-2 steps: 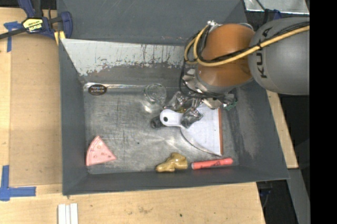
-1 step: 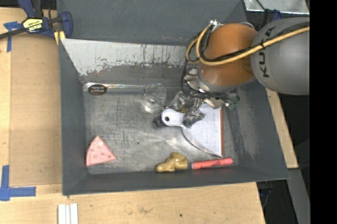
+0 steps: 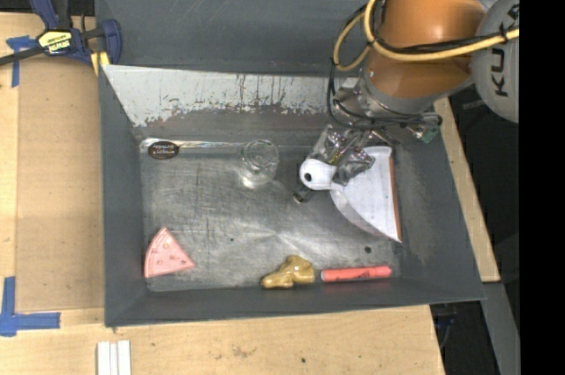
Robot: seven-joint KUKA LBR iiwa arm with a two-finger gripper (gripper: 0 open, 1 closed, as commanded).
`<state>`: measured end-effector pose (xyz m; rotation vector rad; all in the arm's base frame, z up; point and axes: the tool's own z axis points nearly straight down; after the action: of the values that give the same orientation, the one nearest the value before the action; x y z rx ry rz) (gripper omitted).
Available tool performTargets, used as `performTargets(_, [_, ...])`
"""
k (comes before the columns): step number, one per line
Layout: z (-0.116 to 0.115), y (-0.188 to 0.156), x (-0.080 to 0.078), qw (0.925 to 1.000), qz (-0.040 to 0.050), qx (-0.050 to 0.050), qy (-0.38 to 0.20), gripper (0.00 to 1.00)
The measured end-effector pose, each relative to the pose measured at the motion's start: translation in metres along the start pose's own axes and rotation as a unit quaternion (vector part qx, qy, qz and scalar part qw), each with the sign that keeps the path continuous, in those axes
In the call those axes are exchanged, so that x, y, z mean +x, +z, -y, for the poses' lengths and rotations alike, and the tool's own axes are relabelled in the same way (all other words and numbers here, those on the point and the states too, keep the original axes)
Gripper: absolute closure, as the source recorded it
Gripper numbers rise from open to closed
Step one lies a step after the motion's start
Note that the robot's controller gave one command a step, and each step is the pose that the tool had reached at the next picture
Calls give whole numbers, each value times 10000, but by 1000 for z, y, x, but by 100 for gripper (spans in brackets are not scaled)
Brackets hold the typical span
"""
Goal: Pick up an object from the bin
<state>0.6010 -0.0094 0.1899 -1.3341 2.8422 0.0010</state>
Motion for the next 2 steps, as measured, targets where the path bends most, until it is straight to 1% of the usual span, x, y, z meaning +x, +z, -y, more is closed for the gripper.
performTargets(1, [0,0,0,10000,-1,-3,5,100])
performTargets(2, [3,13,-20,10000,9,12,54,100])
